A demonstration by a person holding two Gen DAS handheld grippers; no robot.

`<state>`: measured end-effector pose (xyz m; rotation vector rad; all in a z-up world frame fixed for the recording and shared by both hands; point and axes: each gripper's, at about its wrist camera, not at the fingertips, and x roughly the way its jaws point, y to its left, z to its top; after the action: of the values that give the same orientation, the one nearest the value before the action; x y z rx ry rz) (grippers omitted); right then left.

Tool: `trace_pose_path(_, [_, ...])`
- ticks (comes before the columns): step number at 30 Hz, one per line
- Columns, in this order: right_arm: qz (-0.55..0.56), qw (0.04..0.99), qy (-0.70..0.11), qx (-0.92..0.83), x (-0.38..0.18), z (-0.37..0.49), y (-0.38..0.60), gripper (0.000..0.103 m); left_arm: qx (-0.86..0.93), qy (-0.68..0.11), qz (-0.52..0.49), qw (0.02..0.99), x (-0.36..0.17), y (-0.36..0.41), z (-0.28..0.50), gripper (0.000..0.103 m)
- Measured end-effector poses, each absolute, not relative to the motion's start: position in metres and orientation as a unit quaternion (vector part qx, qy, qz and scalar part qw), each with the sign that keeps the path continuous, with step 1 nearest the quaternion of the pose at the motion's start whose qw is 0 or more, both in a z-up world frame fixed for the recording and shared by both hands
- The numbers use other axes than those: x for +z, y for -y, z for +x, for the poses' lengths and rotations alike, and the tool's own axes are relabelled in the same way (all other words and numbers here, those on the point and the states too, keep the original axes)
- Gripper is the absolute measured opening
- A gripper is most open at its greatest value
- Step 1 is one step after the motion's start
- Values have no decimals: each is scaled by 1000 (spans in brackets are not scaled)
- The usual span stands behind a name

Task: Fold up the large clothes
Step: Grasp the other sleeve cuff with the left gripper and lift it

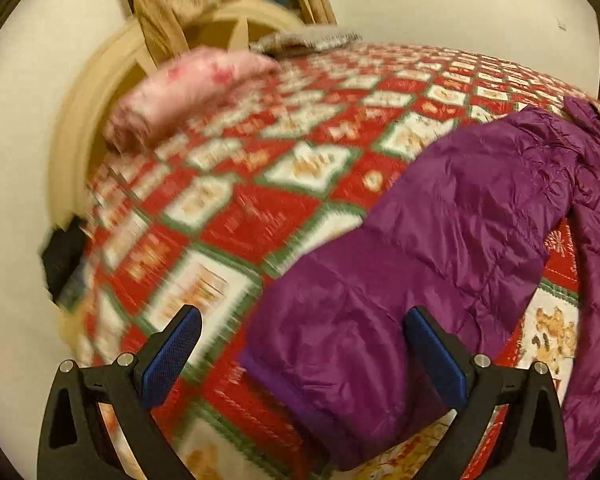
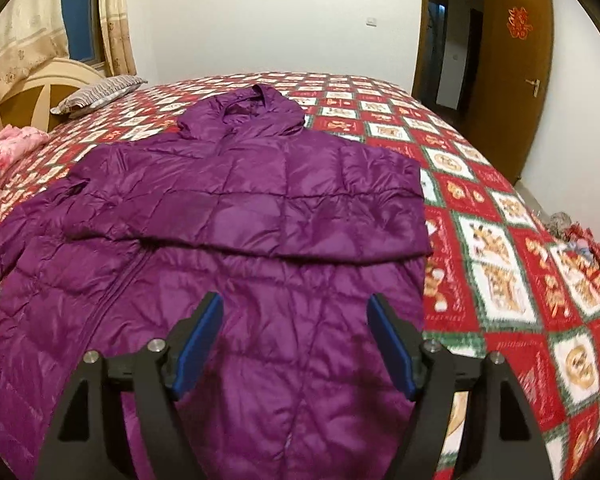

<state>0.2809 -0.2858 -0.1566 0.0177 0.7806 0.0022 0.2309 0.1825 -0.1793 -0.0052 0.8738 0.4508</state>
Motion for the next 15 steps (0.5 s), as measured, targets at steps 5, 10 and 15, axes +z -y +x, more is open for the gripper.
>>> trace_pose_path(5, [-6,928,-372,-3,-161,260,282,77,168,-431,-37,886,-184,-176,246,29])
trace_pose_path(10, [1,938,-345,-33,-151,252,310,77,187,-377,-13,907,-129,-176,269,9])
trace_pose_path(15, [27,942,-327,-70,-145,257,346,77,190,-306,24,932,-53,-156,297,8])
